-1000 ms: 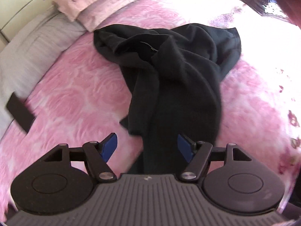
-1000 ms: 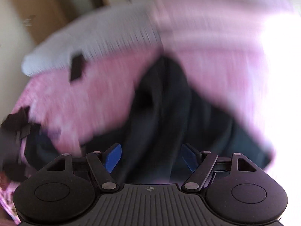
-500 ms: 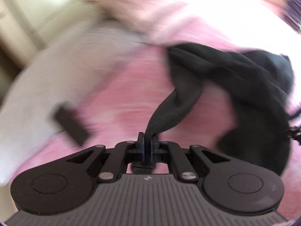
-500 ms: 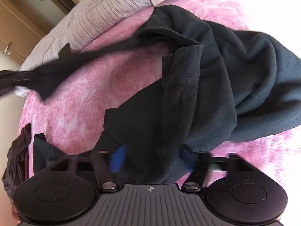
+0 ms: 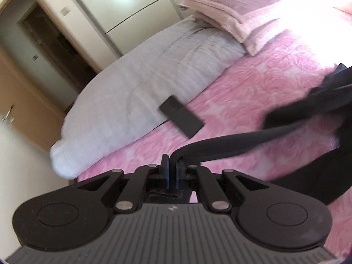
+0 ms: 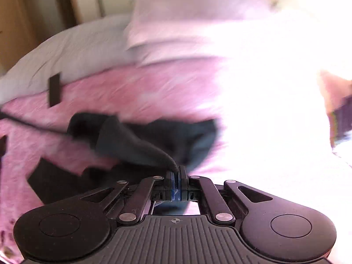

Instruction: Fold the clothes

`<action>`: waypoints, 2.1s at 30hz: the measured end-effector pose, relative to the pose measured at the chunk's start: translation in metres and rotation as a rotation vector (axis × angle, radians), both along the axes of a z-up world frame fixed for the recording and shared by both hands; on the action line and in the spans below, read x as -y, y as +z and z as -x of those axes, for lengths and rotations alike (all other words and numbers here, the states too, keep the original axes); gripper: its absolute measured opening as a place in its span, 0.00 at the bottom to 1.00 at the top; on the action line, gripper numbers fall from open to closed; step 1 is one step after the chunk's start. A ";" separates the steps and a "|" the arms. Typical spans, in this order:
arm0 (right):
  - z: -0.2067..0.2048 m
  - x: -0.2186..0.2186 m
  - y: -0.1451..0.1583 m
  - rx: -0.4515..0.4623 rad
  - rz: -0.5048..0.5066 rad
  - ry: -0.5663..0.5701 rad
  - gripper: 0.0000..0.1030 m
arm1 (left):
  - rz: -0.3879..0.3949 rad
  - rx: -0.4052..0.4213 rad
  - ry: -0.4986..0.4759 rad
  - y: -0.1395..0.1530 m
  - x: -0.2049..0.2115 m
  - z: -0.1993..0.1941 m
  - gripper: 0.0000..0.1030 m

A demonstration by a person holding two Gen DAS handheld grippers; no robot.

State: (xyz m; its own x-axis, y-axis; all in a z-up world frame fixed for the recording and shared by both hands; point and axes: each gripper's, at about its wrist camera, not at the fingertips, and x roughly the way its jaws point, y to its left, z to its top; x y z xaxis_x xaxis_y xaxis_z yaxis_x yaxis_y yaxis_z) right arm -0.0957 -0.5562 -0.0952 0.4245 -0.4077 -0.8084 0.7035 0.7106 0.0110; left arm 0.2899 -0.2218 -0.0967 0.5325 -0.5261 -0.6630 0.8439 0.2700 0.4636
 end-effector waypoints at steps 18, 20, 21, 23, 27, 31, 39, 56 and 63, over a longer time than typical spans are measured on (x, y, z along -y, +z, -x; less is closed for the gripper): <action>0.038 -0.067 0.009 -0.081 -0.011 -0.039 0.01 | -0.301 -0.255 -0.322 -0.094 -0.025 0.114 0.46; 0.040 -0.066 0.001 -0.110 -0.030 -0.022 0.01 | -0.284 -0.307 -0.445 -0.111 -0.006 0.149 0.49; 0.044 -0.063 0.002 -0.122 -0.033 -0.016 0.01 | -0.280 -0.317 -0.507 -0.121 0.005 0.164 0.55; 0.051 -0.054 0.004 -0.147 -0.035 -0.003 0.01 | -0.273 -0.333 -0.631 -0.142 0.026 0.192 0.68; 0.066 -0.033 0.004 -0.197 -0.036 0.014 0.01 | -0.285 -0.370 -0.847 -0.183 0.070 0.240 0.74; 0.084 -0.013 -0.005 -0.230 -0.065 0.024 0.01 | -0.408 -0.468 -0.904 -0.209 0.105 0.252 0.18; 0.087 0.046 -0.001 -0.129 -0.061 0.098 0.01 | -0.160 -0.359 -0.628 -0.098 0.079 0.211 0.02; 0.135 -0.148 0.158 0.296 0.492 -0.115 0.01 | 0.408 -0.050 -0.601 0.111 -0.099 0.196 0.02; 0.151 -0.235 0.256 0.371 0.716 -0.120 0.01 | 0.641 0.038 -0.611 0.208 -0.171 0.197 0.02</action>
State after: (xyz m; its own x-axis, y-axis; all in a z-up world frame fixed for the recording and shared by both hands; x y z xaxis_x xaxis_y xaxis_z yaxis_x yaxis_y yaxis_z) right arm -0.2467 -0.3216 0.1606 0.5341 -0.8322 -0.1493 0.8152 0.5537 -0.1700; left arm 0.0927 -0.0512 0.1109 0.0526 -0.9901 -0.1304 0.9130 -0.0053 0.4080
